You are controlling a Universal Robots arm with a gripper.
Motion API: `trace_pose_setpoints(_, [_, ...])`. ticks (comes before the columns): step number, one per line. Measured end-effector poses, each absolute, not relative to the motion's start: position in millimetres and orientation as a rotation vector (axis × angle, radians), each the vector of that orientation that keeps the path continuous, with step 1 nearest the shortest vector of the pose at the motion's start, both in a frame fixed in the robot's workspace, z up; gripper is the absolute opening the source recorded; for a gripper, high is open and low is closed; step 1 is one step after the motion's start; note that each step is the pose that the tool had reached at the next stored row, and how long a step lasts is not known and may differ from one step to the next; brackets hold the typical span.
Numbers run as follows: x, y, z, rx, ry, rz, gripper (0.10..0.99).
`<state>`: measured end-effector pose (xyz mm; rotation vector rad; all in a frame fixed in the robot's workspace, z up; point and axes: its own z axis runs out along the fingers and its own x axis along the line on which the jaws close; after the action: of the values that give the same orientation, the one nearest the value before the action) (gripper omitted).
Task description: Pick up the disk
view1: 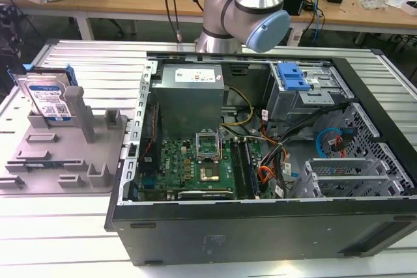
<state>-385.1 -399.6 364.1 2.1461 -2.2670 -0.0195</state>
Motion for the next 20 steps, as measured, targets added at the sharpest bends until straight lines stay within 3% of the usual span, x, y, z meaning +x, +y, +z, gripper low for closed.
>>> trace_pose_setpoints(10, [-385.6, -399.5, 363.2, 2.246, -2.162, 0.005, 0.557])
trace_pose_setpoints(20, [-403.5, -380.5, 362.0, 2.235, -2.174, 0.005, 0.557])
